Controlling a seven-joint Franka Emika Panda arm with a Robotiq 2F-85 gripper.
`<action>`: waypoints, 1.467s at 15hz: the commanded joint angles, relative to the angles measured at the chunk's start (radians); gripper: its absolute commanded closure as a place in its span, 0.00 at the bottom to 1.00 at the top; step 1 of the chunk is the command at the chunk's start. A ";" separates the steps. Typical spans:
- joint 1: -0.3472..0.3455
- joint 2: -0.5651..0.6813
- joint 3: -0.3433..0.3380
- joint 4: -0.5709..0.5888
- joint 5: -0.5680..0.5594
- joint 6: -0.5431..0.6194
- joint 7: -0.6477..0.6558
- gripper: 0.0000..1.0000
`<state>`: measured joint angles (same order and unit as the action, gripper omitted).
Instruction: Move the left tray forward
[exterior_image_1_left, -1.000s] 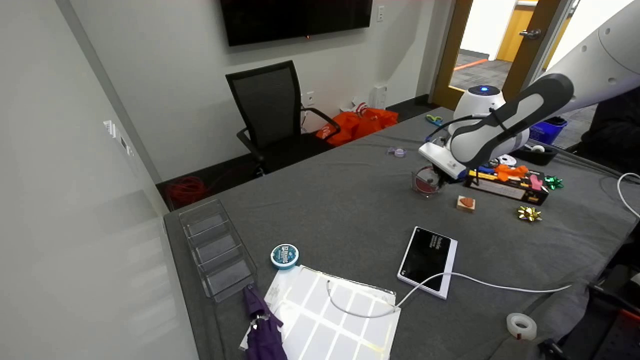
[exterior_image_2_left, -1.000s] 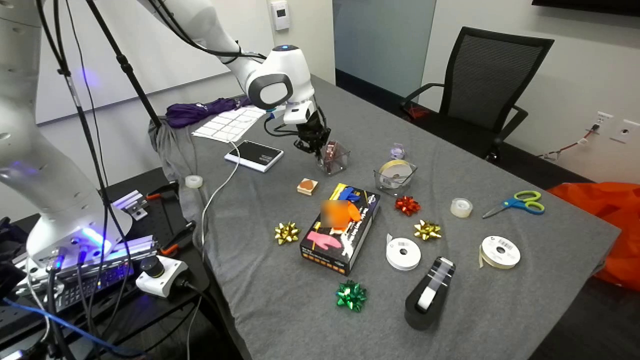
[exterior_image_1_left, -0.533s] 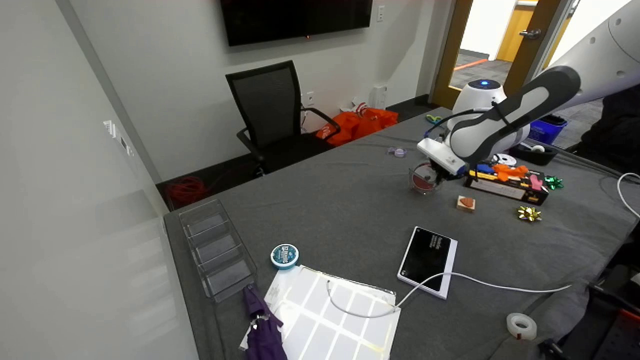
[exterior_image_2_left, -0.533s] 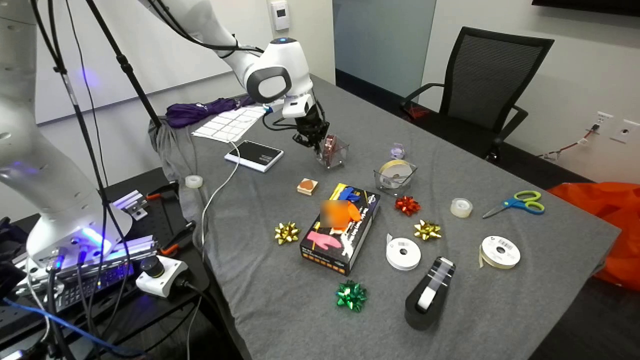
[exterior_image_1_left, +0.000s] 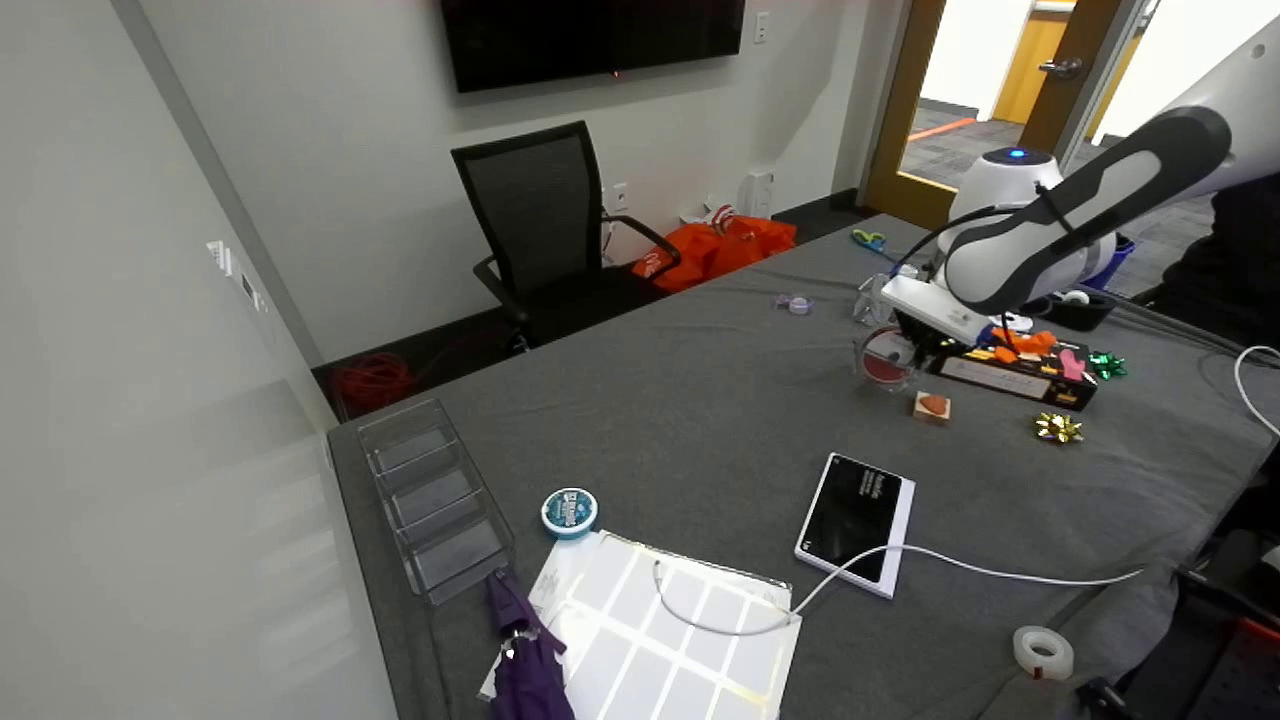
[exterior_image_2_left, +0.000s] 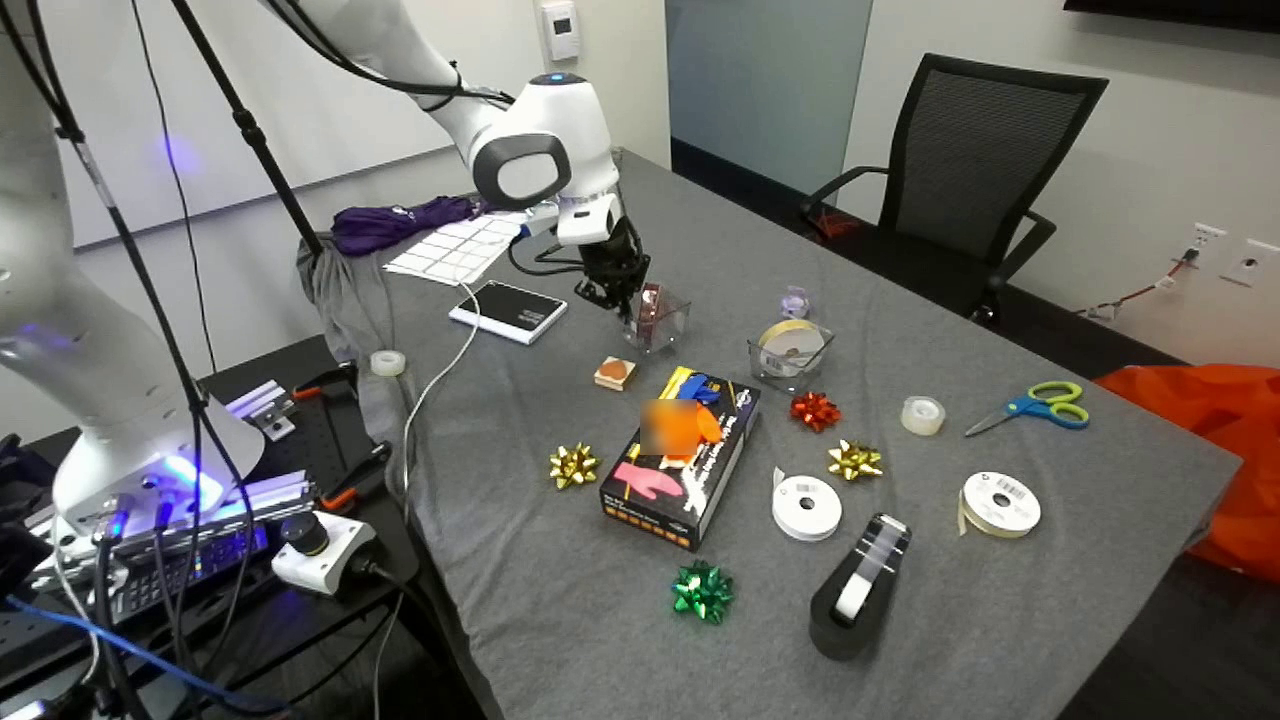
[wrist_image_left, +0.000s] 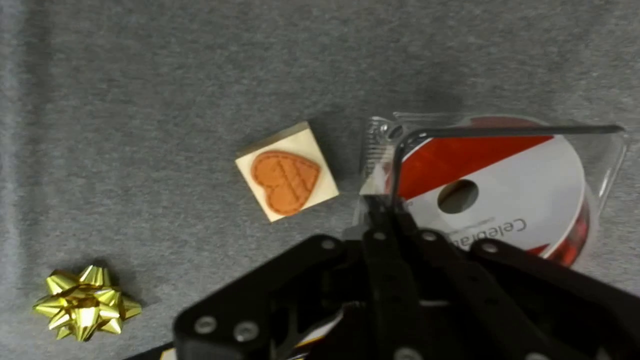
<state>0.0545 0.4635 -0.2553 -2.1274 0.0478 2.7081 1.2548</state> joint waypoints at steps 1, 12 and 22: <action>-0.061 -0.103 0.022 -0.130 0.006 0.004 -0.138 0.99; -0.151 -0.296 0.083 -0.350 0.190 0.003 -0.496 0.99; -0.235 -0.251 0.055 -0.382 0.253 0.090 -0.842 0.99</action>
<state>-0.1467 0.2068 -0.2009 -2.4880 0.2702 2.7576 0.5210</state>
